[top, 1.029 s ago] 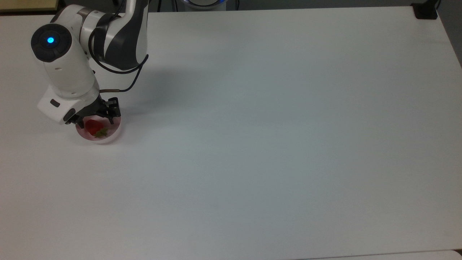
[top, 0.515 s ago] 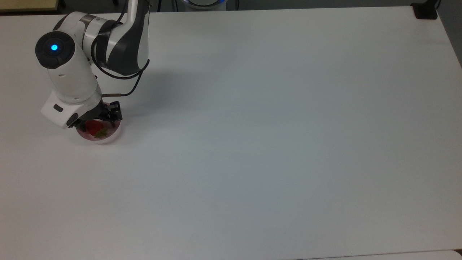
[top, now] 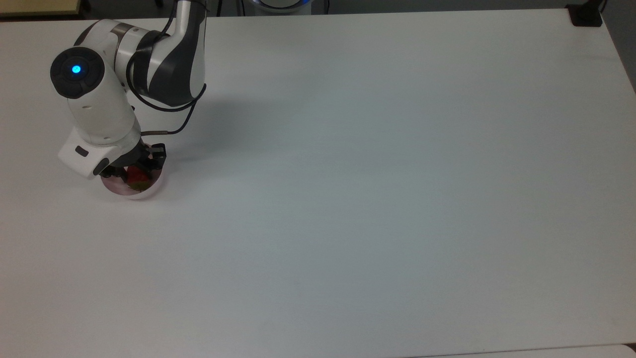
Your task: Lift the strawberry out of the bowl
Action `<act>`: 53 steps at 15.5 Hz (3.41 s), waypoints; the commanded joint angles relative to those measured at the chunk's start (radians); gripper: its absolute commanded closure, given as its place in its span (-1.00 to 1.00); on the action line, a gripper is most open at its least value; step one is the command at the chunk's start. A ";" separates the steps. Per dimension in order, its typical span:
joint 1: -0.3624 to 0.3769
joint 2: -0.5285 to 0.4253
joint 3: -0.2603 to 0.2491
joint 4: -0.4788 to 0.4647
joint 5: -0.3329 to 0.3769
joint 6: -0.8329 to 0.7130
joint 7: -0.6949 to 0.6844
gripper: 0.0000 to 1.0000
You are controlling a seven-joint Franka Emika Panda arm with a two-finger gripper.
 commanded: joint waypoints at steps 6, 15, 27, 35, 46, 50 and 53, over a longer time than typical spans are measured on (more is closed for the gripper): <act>0.005 -0.057 0.000 0.005 -0.001 -0.003 0.063 0.13; 0.019 -0.130 0.094 0.014 -0.009 -0.172 0.175 0.13; -0.088 -0.120 -0.067 0.012 -0.010 -0.159 -0.041 0.13; -0.192 -0.087 -0.079 -0.046 -0.049 -0.014 -0.072 -0.13; -0.003 -0.330 -0.064 -0.037 -0.036 -0.305 0.120 -1.00; 0.174 -0.395 -0.064 -0.038 -0.033 -0.403 0.356 -1.00; 0.274 -0.427 -0.063 -0.040 -0.033 -0.443 0.564 -1.00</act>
